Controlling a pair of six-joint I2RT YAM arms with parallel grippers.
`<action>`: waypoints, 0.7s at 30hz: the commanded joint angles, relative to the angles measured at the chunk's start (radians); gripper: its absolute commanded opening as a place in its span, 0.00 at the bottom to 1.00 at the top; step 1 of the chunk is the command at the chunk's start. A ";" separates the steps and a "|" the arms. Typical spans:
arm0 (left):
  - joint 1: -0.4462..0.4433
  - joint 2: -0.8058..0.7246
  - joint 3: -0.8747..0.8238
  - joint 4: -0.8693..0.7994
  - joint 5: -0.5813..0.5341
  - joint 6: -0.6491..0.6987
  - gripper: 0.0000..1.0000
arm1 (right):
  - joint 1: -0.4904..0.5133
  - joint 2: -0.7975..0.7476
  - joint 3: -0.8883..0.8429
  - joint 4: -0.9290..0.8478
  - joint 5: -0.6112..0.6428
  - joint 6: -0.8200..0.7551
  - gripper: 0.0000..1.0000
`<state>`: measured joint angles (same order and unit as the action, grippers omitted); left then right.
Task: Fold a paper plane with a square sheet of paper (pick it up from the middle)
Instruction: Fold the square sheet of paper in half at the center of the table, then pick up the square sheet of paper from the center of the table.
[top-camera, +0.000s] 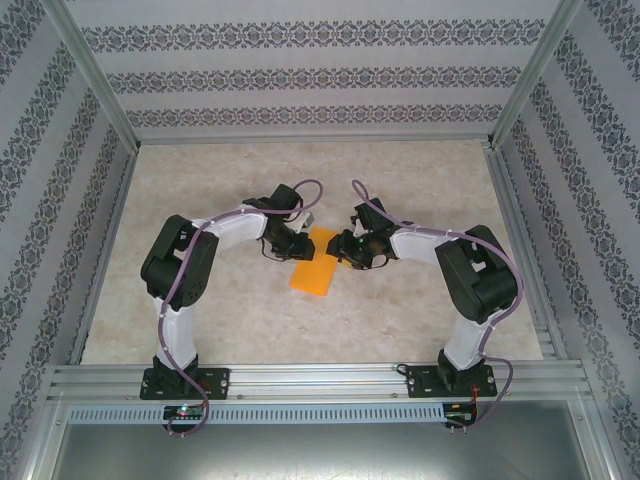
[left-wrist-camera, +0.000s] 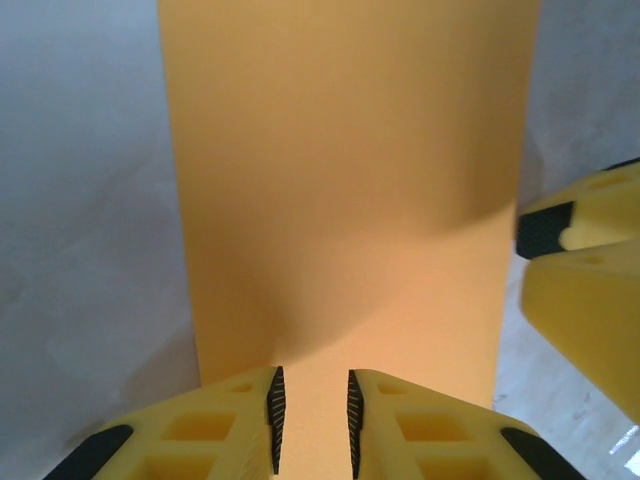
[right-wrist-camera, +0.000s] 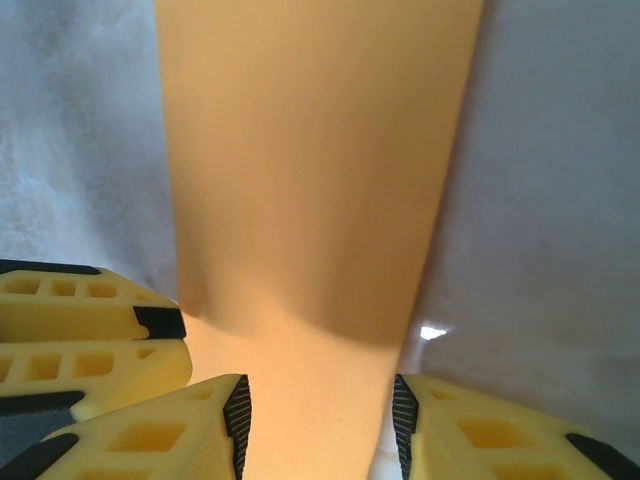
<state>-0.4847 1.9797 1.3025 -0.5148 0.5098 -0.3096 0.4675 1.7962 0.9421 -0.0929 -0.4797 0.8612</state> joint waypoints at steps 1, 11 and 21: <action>-0.008 0.029 -0.017 -0.034 -0.030 0.032 0.26 | 0.010 -0.007 -0.009 -0.043 0.041 -0.005 0.44; -0.016 0.054 -0.024 -0.058 -0.087 0.052 0.25 | 0.019 0.031 0.004 0.012 -0.010 0.039 0.44; -0.017 0.056 -0.042 -0.053 -0.099 0.054 0.24 | 0.028 0.036 0.005 0.086 -0.067 0.089 0.44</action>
<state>-0.4900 1.9965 1.2999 -0.5163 0.4740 -0.2867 0.4767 1.8091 0.9394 -0.0700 -0.4915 0.9218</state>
